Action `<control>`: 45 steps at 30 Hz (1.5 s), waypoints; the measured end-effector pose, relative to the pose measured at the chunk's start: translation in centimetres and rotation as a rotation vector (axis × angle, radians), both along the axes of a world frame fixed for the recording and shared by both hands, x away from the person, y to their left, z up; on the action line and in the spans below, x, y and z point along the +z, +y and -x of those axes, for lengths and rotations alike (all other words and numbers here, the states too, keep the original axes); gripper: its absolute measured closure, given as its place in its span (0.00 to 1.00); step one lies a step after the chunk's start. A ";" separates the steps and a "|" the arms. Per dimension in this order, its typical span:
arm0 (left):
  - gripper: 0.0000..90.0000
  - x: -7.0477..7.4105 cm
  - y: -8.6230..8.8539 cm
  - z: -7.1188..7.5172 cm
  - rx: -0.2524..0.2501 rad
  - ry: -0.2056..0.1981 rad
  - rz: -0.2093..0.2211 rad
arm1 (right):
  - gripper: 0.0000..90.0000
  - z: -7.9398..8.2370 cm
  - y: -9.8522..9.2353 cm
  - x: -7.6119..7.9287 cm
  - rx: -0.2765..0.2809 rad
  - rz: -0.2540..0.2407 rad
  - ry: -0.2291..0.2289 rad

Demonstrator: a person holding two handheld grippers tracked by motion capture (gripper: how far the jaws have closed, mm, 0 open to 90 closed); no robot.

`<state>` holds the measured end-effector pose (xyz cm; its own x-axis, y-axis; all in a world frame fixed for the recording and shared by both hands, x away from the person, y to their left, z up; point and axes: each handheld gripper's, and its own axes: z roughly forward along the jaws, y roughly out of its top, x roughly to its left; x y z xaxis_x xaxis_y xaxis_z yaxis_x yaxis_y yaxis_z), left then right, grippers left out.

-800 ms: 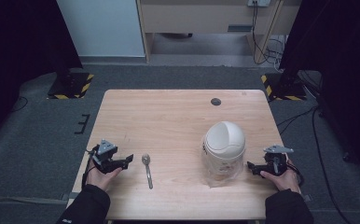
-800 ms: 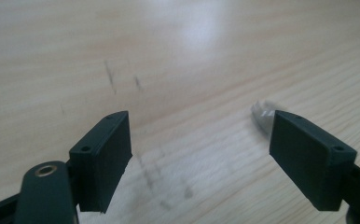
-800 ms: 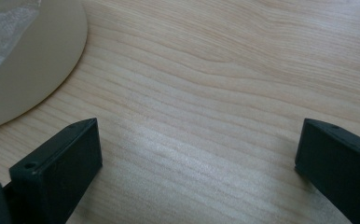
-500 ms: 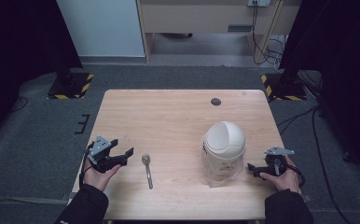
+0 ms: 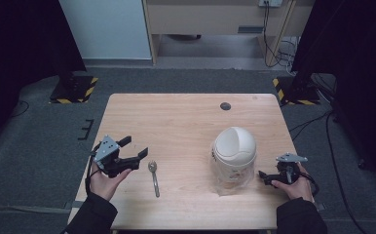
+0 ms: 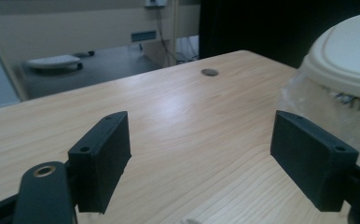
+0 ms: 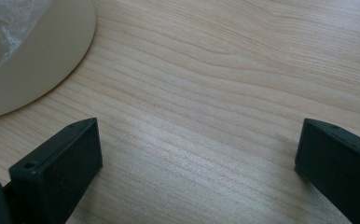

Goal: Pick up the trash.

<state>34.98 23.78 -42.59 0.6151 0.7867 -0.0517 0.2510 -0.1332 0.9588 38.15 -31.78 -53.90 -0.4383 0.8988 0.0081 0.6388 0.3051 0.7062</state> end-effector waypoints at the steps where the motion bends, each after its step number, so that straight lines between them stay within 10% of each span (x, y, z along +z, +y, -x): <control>1: 0.22 0.2 -0.4 0.0 -0.014 -0.008 0.000 | 0.01 0.0 0.0 0.0 0.000 0.000 -0.001; 14: 0.22 2.2 -7.3 -0.2 -0.211 -0.038 -0.006 | 0.01 0.0 0.0 0.0 -0.001 -0.001 -0.001; 45: 0.22 0.5 -20.9 -2.1 -0.431 0.028 -0.036 | 0.01 0.0 0.0 0.0 -0.001 0.000 -0.001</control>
